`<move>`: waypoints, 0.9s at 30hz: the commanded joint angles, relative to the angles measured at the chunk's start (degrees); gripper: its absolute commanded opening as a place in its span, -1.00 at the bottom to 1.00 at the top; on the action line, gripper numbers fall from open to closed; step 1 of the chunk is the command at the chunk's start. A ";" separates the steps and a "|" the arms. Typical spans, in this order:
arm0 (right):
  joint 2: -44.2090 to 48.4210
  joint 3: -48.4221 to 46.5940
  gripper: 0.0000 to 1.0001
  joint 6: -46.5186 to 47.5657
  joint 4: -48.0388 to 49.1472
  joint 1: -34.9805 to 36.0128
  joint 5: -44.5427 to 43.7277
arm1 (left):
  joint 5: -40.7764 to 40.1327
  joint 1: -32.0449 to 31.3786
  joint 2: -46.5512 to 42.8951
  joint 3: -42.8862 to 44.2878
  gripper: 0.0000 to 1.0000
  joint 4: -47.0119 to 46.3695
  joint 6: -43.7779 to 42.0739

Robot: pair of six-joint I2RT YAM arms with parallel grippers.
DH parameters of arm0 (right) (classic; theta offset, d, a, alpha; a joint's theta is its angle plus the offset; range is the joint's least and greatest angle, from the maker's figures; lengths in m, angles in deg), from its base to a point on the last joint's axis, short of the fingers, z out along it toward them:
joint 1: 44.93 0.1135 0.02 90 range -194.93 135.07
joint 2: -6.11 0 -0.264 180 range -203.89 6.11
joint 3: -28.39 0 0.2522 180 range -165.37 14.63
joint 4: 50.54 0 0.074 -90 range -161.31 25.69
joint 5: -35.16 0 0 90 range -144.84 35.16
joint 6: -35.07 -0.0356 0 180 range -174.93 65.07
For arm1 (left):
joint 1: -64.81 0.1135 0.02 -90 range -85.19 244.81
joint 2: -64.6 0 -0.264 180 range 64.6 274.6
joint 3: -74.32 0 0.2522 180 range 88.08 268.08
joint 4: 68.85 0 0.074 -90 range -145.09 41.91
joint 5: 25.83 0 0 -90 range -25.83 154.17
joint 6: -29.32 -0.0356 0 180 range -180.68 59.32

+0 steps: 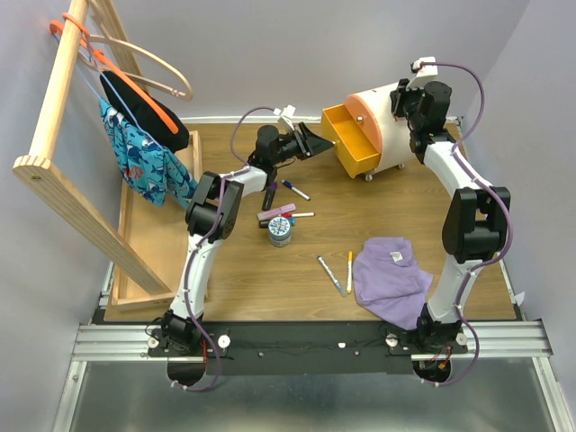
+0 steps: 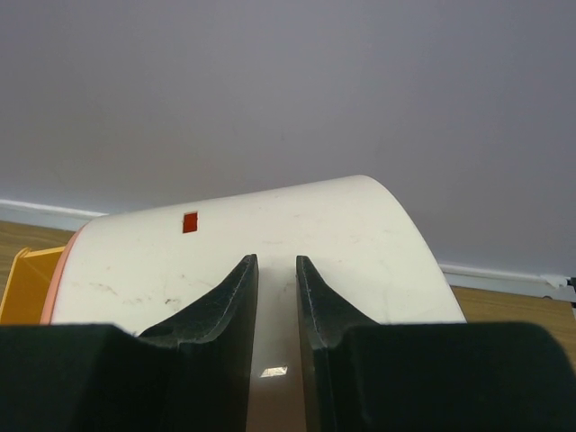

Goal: Sort the stationery into containers
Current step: Open the drawer in the storage box.

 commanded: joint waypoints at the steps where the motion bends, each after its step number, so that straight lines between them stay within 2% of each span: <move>1: -0.56 0.73 -0.37 0.88 -7.59 0.40 -0.55 | 1.26 2.19 -6.26 -3.93 0.48 0.21 0.33; 2: -0.12 0.73 -0.37 0.88 -7.76 0.32 -0.37 | 1.78 2.72 -6.97 -4.72 0.97 0.21 -0.02; 4: 1.80 0.99 -0.33 0.88 -7.94 0.40 0.15 | 3.80 3.95 -9.33 -7.53 0.98 -0.23 -0.90; 6: 3.65 1.96 -0.13 1.05 -8.03 0.40 0.68 | 5.21 4.57 -11.01 -9.64 0.98 1.35 -3.62; 8: 6.73 4.06 0.07 1.84 -8.12 0.40 1.47 | 7.24 4.75 -13.65 -10.35 0.98 8.97 -8.00; 9: 7.69 4.77 0.12 2.10 -8.29 0.40 2.61 | 7.50 4.57 -14.79 -11.05 0.98 12.74 -15.51; 10: 9.01 5.73 0.17 2.45 -8.56 0.40 2.97 | 7.59 4.13 -16.89 -11.41 0.98 20.61 -19.59; 11: 11.28 6.61 0.29 2.72 -8.99 0.40 3.49 | 7.07 3.87 -18.04 -11.93 0.98 24.35 -23.72; 12: 12.79 8.62 0.42 2.90 -9.35 0.40 4.37 | 6.54 3.00 -18.92 -13.07 0.98 27.60 -31.76; 13: 14.02 9.60 0.49 2.90 -9.70 0.40 4.90 | 5.93 2.38 -20.76 -13.60 0.98 33.73 -35.24; 15: 17.97 13.01 0.54 2.72 -10.93 0.40 5.95 | 3.29 0.63 -22.26 -14.13 0.98 39.74 -42.45; 16: 19.20 14.17 0.54 2.63 -11.28 0.40 6.31 | 2.07 -0.08 -23.92 -14.40 0.98 44.64 -48.83; 19: 24.39 18.99 0.55 2.11 -13.56 0.40 8.76 | -3.30 -2.89 -28.75 -15.54 0.98 52.56 -58.86; 23: 29.14 22.61 0.61 3.86 -21.54 0.32 17.89 | -6.47 -4.48 -38.33 -20.45 0.98 57.51 -66.71; 26: 29.15 21.92 0.68 9.39 -30.22 1.19 27.29 | -6.74 -4.92 -48.43 -28.17 0.98 59.36 -69.63; 27: 28.54 21.39 0.70 13.58 -32.70 1.63 31.23 | -6.82 -4.92 -51.33 -33.24 0.98 59.45 -70.85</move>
